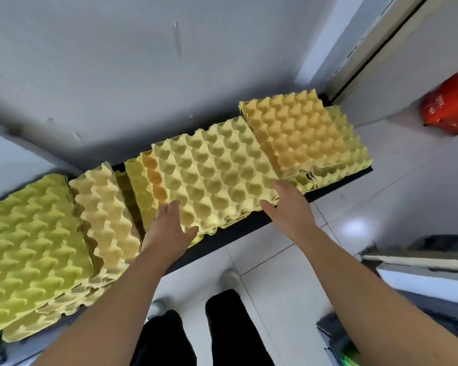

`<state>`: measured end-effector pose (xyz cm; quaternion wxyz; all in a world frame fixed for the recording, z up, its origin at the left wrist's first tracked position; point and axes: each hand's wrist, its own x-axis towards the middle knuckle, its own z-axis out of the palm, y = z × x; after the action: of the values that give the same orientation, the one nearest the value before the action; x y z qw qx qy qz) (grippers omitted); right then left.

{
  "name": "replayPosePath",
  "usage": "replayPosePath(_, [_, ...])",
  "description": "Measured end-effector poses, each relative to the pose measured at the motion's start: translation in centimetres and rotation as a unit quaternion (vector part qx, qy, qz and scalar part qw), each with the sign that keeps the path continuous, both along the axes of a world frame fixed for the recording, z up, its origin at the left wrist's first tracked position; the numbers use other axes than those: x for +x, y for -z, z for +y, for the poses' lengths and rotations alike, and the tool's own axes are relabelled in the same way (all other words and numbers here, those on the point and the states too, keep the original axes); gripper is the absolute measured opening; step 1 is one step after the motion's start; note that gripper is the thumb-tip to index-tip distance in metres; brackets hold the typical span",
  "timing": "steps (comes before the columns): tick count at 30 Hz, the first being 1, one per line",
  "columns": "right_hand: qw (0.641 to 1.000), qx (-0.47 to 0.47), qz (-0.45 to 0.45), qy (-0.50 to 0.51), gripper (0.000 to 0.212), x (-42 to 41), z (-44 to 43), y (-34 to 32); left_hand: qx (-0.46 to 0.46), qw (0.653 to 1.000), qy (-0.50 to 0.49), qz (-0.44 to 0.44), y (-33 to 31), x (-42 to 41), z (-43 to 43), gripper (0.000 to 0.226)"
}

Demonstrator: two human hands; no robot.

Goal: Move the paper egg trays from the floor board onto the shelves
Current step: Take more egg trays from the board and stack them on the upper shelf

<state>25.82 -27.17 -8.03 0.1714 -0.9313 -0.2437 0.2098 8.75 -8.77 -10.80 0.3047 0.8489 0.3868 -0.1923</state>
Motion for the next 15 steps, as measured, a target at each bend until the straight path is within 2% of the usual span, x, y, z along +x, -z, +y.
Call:
replayPosePath(7, [0.995,-0.074,0.07,-0.021,0.085,5.0,1.1,6.4,-0.07,0.988,-0.128,0.046,4.7,2.6,-0.7,0.115])
replayPosePath(11, [0.989,-0.041,0.141,0.005,0.093,6.0,0.8,8.0,-0.091,0.978,-0.186,0.034,5.4,3.3,-0.9,0.118])
replayPosePath(15, [0.991,-0.007,0.129,0.02,0.091,6.3,0.8,7.9,-0.089,0.974,-0.207,0.027,5.1,3.4,-0.7,0.116])
